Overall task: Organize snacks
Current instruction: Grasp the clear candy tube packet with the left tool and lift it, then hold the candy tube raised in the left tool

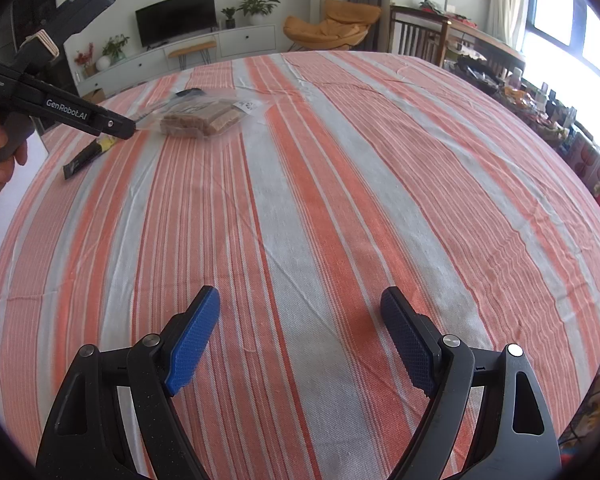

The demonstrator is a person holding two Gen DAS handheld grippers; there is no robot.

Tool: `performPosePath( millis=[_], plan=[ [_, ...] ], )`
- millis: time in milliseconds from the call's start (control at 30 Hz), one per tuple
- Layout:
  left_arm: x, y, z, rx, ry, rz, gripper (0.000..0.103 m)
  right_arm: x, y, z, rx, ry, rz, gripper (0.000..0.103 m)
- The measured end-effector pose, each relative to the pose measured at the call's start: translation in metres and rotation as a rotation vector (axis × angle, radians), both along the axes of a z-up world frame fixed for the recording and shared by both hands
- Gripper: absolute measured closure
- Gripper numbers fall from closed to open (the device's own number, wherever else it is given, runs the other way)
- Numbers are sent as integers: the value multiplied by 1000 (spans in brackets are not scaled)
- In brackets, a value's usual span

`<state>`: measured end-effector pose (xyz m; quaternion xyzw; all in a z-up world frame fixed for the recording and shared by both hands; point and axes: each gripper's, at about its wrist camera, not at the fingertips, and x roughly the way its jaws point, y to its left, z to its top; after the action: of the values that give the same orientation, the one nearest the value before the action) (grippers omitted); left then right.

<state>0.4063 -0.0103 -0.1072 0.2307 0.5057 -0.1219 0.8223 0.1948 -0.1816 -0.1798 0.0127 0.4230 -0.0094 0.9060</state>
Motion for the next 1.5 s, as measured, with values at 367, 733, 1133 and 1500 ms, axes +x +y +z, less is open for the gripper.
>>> performPosePath(
  millis=[367, 733, 1133, 1500],
  plan=[
    [27, 70, -22, -295, 12, 252, 72, 1, 2, -1, 2, 5, 1, 16],
    [-73, 73, -20, -327, 27, 494, 79, 1, 2, -1, 4, 5, 2, 16],
    [-146, 38, -34, -281, -40, 431, 10, 1, 2, 0, 5, 4, 2, 15],
    [-137, 41, -39, -306, -136, 384, 0, 0, 2, 0, 5, 4, 3, 15]
  ],
)
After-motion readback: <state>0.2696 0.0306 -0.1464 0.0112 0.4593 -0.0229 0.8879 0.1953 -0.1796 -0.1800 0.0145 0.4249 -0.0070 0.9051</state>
